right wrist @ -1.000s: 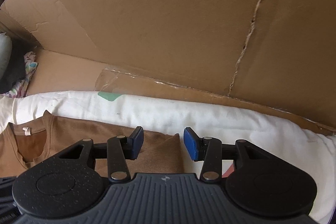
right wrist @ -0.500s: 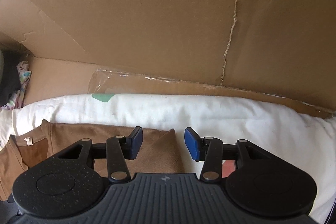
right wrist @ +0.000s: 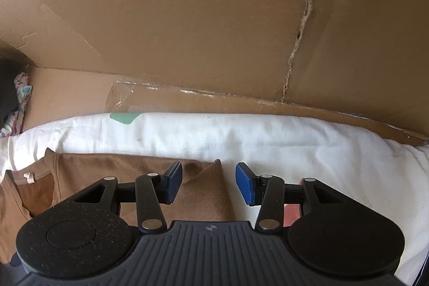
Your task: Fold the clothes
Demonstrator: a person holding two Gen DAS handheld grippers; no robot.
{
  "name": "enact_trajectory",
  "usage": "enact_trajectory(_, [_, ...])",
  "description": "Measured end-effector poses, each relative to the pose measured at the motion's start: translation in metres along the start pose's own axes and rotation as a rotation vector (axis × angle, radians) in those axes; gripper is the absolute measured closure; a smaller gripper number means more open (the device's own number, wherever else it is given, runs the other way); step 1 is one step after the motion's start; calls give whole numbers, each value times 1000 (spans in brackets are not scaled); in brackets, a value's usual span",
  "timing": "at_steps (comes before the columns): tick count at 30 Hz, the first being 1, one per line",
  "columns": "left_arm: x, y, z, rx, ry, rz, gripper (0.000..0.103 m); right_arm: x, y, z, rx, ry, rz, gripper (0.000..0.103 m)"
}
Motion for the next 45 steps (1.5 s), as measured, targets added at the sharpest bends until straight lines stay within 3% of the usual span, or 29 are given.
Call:
enact_trajectory(10, [-3, 15, -17, 3, -51, 6, 101, 1, -13, 12, 144, 51, 45, 54])
enact_trajectory(20, [4, 34, -24, -9, -71, 62, 101, -4, -23, 11, 177, 41, 44, 54])
enact_trajectory(25, [3, 30, -11, -39, -26, 56, 101, -11, -25, 10, 154, 12, 23, 52])
enact_trajectory(33, [1, 25, -4, -51, 10, 46, 101, -15, 24, 10, -11, 67, -108, 52])
enact_trajectory(36, [1, 26, -3, -59, 16, 43, 101, -15, 40, 5, 11, 148, -195, 53])
enact_trajectory(45, [0, 25, -1, -70, 25, 29, 101, 20, 30, 4, 44, 373, -186, 56])
Point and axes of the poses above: each gripper's, at about its wrist camera, not at the fingertips, and y roughly against the way its jaws point, z to its left, x to its underside, the point moved 6 cm from there along -y, roughly the way its jaws point, and after that the axes turned 5 degrees about x, right-handed, at the moved point
